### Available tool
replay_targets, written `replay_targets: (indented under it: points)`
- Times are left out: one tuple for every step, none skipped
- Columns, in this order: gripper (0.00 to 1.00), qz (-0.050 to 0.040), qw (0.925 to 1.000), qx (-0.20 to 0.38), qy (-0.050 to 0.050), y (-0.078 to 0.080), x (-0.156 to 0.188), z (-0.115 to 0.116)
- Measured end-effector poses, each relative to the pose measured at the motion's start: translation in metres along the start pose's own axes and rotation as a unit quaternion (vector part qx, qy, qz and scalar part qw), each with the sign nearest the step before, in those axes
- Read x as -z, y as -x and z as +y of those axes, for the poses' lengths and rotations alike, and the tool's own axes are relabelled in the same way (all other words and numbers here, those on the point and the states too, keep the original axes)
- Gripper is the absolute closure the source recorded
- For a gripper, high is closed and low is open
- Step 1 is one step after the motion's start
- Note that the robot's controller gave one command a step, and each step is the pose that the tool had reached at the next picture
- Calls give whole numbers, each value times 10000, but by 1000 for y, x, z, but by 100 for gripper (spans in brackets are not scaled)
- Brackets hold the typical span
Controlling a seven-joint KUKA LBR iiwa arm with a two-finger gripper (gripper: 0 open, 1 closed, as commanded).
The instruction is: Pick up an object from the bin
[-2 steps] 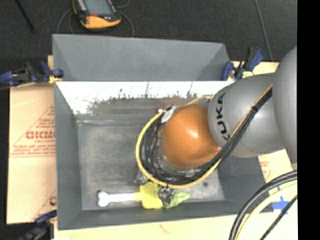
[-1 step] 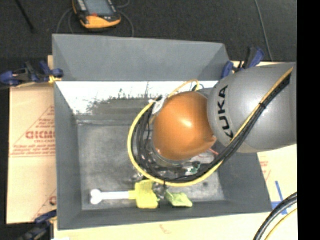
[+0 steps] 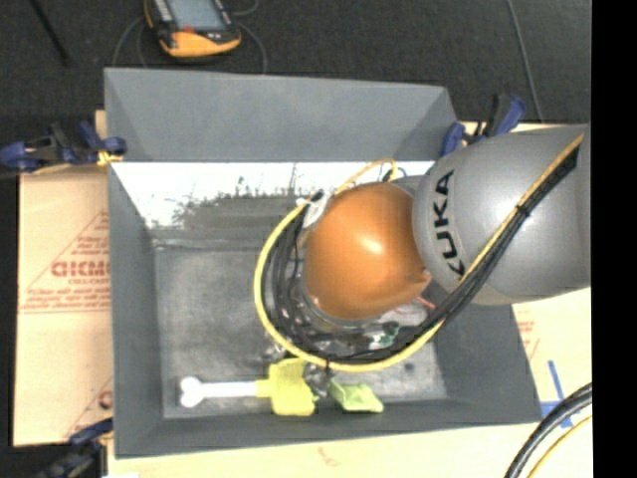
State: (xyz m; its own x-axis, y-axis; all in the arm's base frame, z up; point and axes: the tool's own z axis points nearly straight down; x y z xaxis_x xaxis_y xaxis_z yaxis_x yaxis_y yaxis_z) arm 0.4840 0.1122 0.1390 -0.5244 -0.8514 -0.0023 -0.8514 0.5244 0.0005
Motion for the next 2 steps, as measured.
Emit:
replay_targets:
  points:
    - [100,20,10000,-26,15,4,50,4]
    - [100,-13,10000,-39,-22,4,94,2]
